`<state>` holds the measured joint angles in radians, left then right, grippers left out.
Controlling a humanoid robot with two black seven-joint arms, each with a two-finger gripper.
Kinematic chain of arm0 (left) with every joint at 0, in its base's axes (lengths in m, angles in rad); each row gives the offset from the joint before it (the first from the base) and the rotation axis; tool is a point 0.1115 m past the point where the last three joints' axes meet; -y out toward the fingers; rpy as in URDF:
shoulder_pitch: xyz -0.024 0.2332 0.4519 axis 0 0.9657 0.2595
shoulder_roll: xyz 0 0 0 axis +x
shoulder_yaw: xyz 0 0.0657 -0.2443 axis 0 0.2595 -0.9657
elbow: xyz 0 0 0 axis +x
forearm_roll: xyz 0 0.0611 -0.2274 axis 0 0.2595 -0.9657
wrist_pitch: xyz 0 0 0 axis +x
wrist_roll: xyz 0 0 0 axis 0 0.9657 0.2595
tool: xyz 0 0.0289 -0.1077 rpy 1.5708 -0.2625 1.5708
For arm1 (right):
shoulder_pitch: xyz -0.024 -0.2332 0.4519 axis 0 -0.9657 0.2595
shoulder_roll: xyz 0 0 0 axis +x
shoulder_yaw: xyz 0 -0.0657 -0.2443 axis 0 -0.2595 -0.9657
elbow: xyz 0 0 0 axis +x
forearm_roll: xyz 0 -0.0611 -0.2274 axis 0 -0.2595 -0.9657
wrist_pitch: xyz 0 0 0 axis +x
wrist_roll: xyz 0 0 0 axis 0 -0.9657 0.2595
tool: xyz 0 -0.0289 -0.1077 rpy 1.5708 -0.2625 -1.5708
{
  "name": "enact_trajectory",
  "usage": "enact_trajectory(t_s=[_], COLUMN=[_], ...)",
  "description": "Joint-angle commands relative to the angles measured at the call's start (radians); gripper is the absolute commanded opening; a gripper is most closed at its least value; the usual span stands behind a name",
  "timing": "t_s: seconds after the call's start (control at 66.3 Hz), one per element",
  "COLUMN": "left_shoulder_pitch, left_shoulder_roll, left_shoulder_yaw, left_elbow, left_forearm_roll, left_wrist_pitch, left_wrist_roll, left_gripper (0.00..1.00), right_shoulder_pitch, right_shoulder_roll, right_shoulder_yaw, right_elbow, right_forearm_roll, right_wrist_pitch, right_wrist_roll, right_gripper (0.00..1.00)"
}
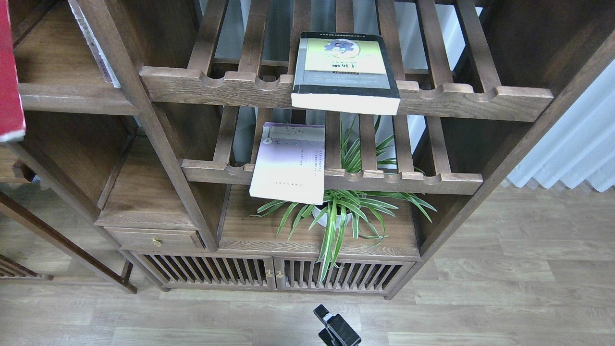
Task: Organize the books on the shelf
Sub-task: 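Carry the red book with the left gripper into the side compartment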
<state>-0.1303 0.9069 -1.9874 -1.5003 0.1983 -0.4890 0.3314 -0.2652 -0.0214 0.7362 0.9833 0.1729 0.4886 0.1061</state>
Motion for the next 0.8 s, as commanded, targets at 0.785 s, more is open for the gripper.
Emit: enact_trajectory(t_s=[0.785], left_shoulder_pitch=[-0.845], left_shoulder_roll=[-0.128], left_shoulder_yaw=[0.561], left_elbow=[0.459], left_forearm_roll=[0.300], left_wrist_pitch=[0.000], left_wrist_roll=[0.018], left_gripper=[0.06], right_shoulder_pitch=[-0.009], right_shoulder_roll=[-0.014], right_shoulder_yaw=[0.000], right_elbow=[0.002], right_forearm_roll=[-0.001], right_wrist_pitch=[0.000], right_wrist_roll=[0.001], right_gripper=[0.99])
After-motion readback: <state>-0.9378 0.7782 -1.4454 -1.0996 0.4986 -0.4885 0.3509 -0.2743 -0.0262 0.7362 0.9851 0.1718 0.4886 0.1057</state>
